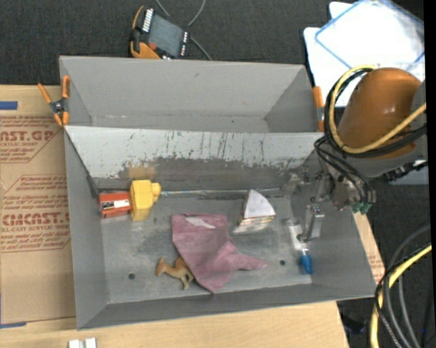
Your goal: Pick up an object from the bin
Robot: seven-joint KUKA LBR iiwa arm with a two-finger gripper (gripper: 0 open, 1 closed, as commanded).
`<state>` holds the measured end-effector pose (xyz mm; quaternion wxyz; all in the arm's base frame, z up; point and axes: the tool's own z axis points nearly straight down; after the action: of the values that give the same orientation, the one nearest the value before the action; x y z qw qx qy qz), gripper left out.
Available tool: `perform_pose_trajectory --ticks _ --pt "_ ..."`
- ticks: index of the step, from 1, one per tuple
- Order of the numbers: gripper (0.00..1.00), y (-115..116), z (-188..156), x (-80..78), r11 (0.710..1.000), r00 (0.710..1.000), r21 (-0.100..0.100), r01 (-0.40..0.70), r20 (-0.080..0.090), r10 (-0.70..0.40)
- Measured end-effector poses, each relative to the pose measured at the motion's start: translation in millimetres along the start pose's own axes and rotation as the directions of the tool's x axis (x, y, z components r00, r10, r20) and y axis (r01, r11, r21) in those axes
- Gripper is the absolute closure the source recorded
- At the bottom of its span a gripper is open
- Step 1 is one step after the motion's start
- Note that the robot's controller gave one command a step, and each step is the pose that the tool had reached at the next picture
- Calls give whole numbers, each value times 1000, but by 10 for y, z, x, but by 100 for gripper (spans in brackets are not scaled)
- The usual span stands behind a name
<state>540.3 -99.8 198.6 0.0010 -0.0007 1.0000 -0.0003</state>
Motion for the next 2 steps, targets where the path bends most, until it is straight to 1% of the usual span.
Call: perform_pose_trajectory --ticks 1,2 --pt "0 0 1 0 1000 1000 0 0 0 0" --pt "100 392 1261 -102 996 996 -2 -85 -5 85"
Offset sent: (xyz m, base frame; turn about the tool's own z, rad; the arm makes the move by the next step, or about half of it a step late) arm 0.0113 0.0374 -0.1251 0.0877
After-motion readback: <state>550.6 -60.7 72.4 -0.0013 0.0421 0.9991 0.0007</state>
